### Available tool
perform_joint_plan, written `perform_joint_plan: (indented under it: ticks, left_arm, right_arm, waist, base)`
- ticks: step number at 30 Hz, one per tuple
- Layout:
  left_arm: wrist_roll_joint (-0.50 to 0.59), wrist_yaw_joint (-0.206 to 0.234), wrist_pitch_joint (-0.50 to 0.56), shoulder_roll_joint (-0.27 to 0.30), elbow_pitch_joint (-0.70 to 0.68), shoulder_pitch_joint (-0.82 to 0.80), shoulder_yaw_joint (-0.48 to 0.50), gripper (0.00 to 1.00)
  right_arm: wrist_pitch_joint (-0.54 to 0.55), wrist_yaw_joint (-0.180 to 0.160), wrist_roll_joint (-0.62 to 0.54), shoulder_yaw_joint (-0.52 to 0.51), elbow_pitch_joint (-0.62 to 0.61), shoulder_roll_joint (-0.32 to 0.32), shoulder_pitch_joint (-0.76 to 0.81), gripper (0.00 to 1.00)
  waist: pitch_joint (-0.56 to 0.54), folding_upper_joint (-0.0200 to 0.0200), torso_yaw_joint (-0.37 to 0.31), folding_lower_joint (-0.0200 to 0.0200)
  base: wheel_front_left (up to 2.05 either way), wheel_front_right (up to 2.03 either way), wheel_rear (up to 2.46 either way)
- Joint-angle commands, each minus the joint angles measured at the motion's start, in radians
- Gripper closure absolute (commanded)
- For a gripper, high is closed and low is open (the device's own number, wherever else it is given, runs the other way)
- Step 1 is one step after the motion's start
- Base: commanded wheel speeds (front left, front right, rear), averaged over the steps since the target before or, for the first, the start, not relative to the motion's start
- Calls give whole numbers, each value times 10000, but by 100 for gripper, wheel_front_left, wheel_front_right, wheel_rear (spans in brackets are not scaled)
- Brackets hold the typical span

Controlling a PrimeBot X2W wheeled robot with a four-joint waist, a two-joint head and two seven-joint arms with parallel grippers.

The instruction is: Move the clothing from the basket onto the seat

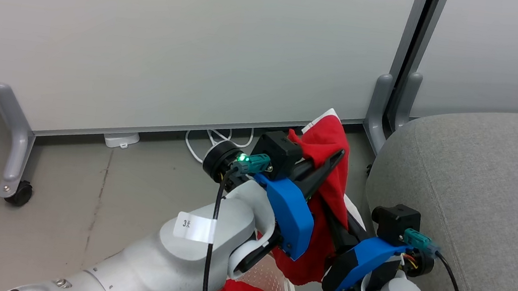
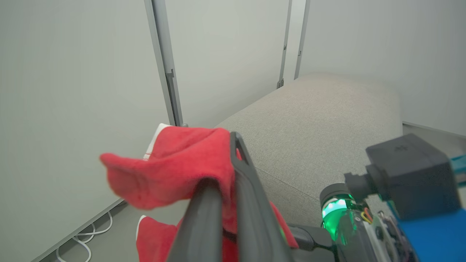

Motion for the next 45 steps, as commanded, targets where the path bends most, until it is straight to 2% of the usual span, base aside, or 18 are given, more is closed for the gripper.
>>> perform_joint_plan:
  ticks: [1, 2, 8, 13, 20, 21, 26, 30, 38, 45]
  left_arm:
    - [-35, 24, -62, 4, 44, 127, -31, 28]
    - [-41, 53, -77, 4, 61, 127, -31, 0]
    - [182, 261, -157, 6, 167, 338, 52, 0]
    - [1164, 217, -163, 15, -211, 1066, 1314, 0]
    - [3161, -215, -159, 454, -1380, 2869, 3557, 0]
    - [3161, -215, -159, 454, -1380, 2869, 3557, 0]
    - [4680, -478, -159, 772, -2135, 4134, 4862, 0]
    - [5408, -651, -161, 854, -2353, 4953, 5678, 0]
    - [6248, -898, -160, 805, -2671, 6198, 7059, 0]
    - [6619, -983, -160, 653, -2665, 6741, 7647, 0]
  right_arm:
    - [-82, 5, 50, -4, 30, -36, -50, 100]
    - [-95, 5, 52, -13, 32, -36, -59, 100]
    - [-132, 5, 34, -100, 5, -36, -75, 100]
    - [-194, 5, -44, -284, -54, -36, -32, 100]
    - [-212, 5, -234, -656, -195, -36, 183, 100]
    - [-212, 5, -234, -656, -195, -36, 183, 100]
    - [-163, 5, -320, -848, -335, -35, 268, 100]
    - [-137, 5, -354, -973, -470, -37, 342, 100]
    - [-19, 5, -450, -1186, -685, -35, 501, 100]
    - [60, 5, -517, -1352, -837, -35, 627, 100]
  waist:
    - [6, 0, -2, 0]
    - [12, 0, -4, 0]
    - [62, 0, -6, 0]
    - [118, 0, 90, 0]
    - [163, 0, 299, 0]
    - [163, 0, 299, 0]
    - [202, 0, 371, 0]
    - [209, 0, 370, 0]
    - [212, 0, 334, 0]
    - [210, 0, 343, 0]
  base:
    - [0, 0, 0]
    - [0, 0, 0]
    - [0, 0, 0]
    - [0, 0, 0]
    - [0, 0, 0]
    - [0, 0, 0]
    - [0, 0, 0]
    - [0, 0, 0]
    - [0, 0, 0]
    - [0, 0, 0]
